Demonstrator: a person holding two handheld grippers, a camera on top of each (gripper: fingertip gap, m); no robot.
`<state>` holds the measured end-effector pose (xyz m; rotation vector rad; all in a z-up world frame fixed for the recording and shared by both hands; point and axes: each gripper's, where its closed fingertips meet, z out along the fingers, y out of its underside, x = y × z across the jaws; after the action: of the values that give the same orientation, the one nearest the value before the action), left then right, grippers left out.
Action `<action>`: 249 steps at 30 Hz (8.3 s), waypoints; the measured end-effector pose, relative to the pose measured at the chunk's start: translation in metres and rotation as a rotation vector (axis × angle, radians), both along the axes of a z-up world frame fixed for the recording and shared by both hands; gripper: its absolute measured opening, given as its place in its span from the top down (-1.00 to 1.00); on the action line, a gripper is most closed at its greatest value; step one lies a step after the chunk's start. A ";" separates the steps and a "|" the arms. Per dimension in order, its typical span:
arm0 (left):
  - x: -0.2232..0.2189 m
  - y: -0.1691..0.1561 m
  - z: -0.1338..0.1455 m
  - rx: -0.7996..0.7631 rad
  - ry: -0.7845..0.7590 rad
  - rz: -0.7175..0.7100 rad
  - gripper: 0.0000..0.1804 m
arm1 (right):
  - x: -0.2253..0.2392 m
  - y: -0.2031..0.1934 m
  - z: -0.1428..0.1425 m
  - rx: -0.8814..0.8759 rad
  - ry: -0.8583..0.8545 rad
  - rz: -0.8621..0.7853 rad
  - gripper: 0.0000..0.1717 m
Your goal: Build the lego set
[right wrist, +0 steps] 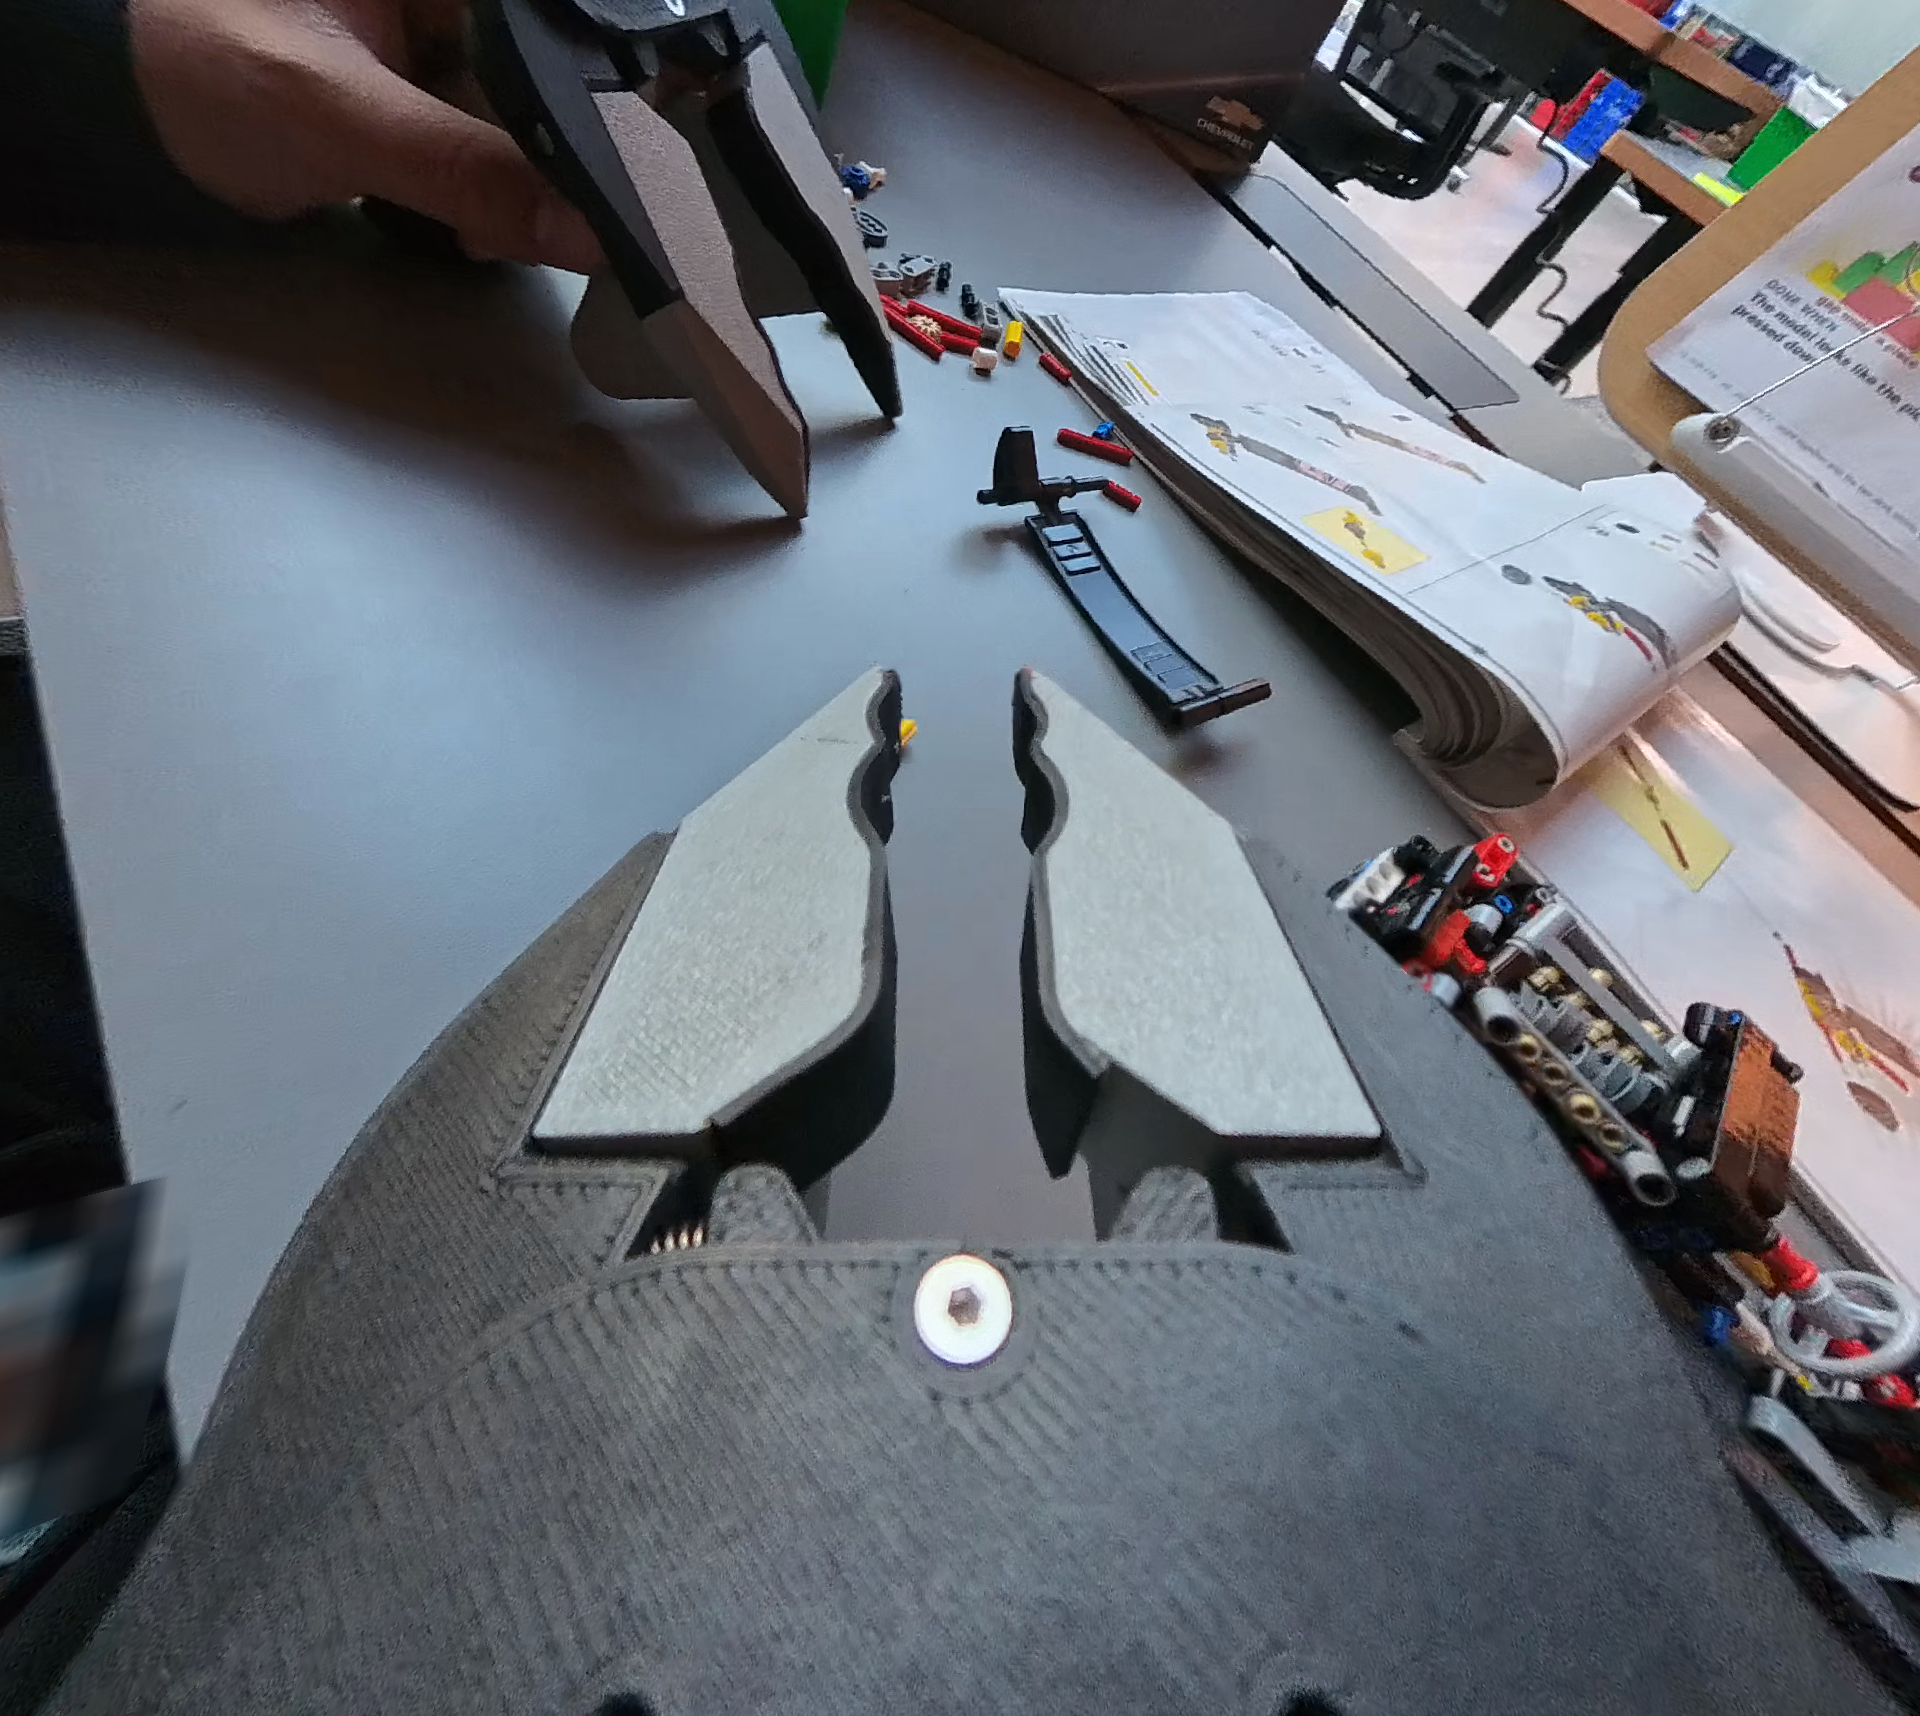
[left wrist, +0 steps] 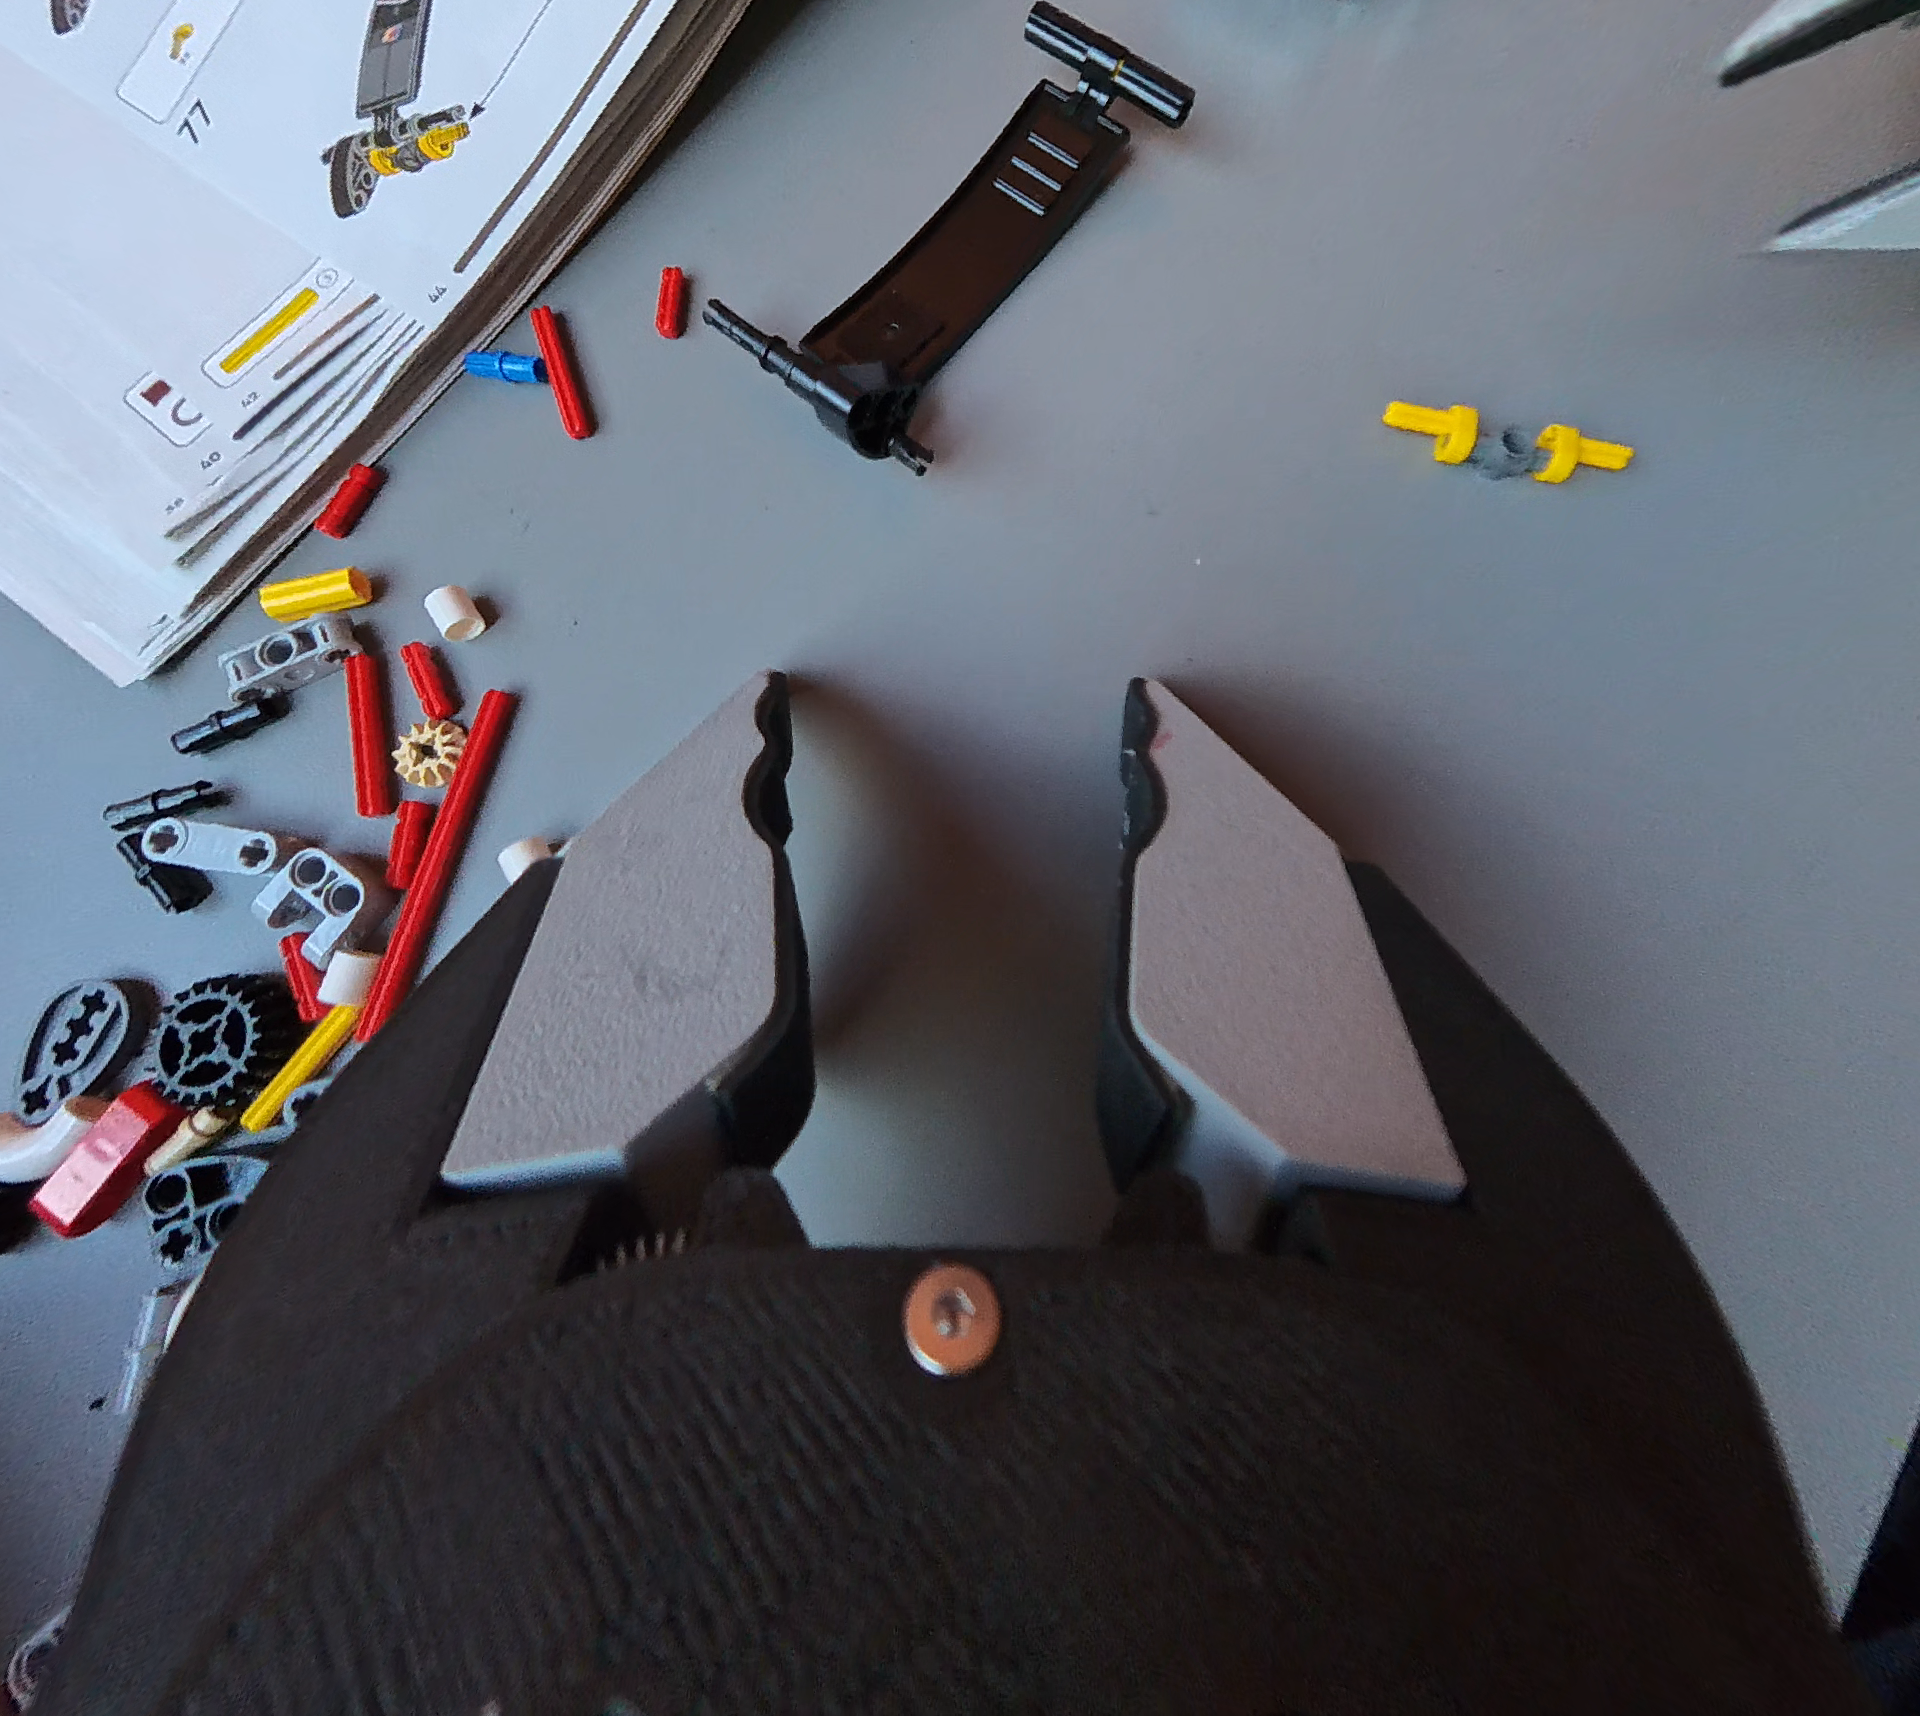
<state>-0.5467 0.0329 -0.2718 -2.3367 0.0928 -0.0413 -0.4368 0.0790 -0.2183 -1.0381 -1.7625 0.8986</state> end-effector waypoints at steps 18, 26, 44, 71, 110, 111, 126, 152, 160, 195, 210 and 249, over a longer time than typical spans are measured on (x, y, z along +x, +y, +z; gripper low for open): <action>0.017 0.003 0.002 0.017 0.050 -0.104 0.50 | 0.001 -0.012 -0.054 -0.146 -0.422 0.023 0.85; 0.064 0.012 0.005 0.071 0.199 -0.313 0.63 | -0.002 -0.016 -0.043 -0.184 -0.382 0.139 0.93; 0.093 0.033 0.007 0.216 0.626 -0.534 1.00 | 0.015 -0.038 -0.014 -0.575 -0.631 0.572 0.93; 0.094 0.025 0.003 0.101 0.242 -0.506 0.80 | 0.009 -0.002 -0.054 -0.173 -0.629 0.322 0.91; 0.143 0.004 0.062 0.390 -0.070 -0.714 0.99 | 0.018 -0.044 0.013 -0.048 -0.179 0.618 0.83; 0.143 0.004 0.063 0.390 -0.080 -0.715 0.99 | 0.019 -0.045 0.012 -0.033 -0.176 0.623 0.86; 0.145 0.001 0.058 0.349 -0.157 -0.737 0.98 | 0.022 -0.051 0.008 0.013 -0.151 0.643 0.94; 0.093 0.031 0.060 0.440 0.314 -0.455 0.99 | -0.001 -0.027 0.000 -0.187 -0.242 0.474 0.88; 0.086 0.036 0.061 0.453 0.567 -0.400 0.98 | -0.024 -0.020 0.016 -0.459 -0.199 0.333 0.69; 0.082 0.037 0.058 0.403 0.447 -0.340 0.98 | -0.037 -0.019 0.013 -0.421 -0.108 0.289 0.84; 0.082 0.035 0.052 0.377 0.347 -0.357 0.98 | -0.030 -0.020 0.013 -0.408 -0.130 0.350 0.89; -0.004 0.026 0.032 0.114 -0.408 -0.014 0.47 | -0.036 0.015 0.023 -0.364 -0.107 0.274 0.89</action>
<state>-0.5510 0.0587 -0.2394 -2.1677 -0.0895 -0.5032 -0.4728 0.0941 -0.1956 -1.1033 -1.9037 1.3975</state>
